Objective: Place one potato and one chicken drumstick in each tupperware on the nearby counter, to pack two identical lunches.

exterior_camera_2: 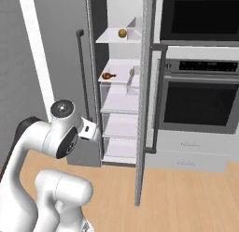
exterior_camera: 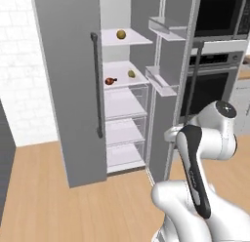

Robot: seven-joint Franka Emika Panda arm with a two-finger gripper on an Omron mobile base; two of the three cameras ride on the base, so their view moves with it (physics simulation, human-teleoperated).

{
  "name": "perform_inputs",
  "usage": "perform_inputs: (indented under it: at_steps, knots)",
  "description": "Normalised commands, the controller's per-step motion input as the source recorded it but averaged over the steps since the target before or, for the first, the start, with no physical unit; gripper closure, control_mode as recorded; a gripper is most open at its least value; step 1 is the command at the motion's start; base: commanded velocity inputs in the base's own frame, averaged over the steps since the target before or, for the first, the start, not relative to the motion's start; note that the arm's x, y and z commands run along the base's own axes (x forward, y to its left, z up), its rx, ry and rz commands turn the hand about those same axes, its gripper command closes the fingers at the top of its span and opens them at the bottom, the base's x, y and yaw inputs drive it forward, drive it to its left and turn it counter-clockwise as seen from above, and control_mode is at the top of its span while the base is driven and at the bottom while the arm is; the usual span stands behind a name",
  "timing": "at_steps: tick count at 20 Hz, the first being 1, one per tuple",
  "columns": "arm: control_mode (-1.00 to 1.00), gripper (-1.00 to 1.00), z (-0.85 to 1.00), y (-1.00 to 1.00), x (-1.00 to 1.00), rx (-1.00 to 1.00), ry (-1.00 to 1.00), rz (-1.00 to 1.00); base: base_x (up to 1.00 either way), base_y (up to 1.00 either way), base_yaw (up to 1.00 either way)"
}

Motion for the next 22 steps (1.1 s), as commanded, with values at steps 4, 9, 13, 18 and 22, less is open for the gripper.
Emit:
perform_inputs:
  at_steps: [4,9,13,18,22]
  knots:
    - [1.0,-1.0,0.0,0.0,0.0,0.0,0.0,0.0,0.94,0.07,-0.01]
    - [1.0,-1.0,0.0,0.0,0.0,0.0,0.0,0.0,0.99,0.02,-0.04]
    - [1.0,-1.0,0.0,0.0,0.0,0.0,0.0,0.0,0.91,0.13,-0.06]
    - [1.0,-1.0,0.0,0.0,0.0,0.0,0.0,0.0,0.79,0.0,-0.07]
    - [1.0,-1.0,0.0,0.0,0.0,0.0,0.0,0.0,0.76,0.0,-0.04]
